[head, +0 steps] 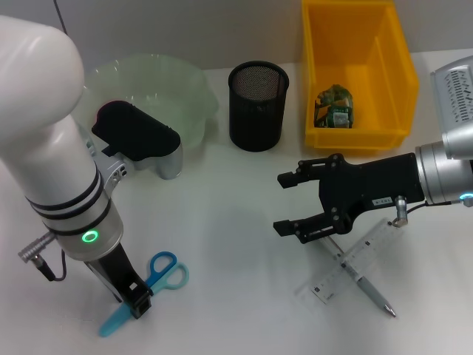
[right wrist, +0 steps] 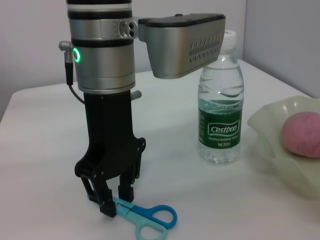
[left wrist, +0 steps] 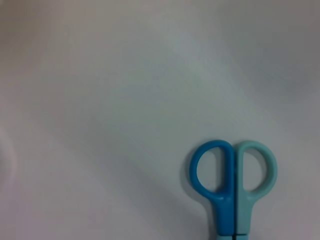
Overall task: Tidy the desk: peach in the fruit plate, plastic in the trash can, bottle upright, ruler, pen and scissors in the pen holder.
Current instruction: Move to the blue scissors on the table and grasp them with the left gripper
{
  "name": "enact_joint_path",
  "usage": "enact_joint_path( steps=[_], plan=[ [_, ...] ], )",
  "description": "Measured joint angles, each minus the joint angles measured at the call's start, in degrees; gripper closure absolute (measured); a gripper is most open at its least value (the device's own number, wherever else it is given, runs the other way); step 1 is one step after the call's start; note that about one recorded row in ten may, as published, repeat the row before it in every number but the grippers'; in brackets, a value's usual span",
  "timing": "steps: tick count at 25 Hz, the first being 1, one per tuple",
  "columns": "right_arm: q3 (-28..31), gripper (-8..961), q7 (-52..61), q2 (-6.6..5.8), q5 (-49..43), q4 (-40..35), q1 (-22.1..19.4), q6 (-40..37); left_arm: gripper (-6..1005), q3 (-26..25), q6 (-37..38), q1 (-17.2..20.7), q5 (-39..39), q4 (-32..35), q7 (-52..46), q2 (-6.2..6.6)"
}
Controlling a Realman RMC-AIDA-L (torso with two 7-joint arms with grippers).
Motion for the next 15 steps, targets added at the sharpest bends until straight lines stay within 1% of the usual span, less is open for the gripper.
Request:
enact_joint_path(
  steps=[15],
  plan=[
    [0.0, 140, 0.0, 0.00, 0.0, 0.0, -0.1, 0.0, 663, 0.4, -0.2, 0.0, 0.3, -0.2, 0.1, 0.00]
  ],
)
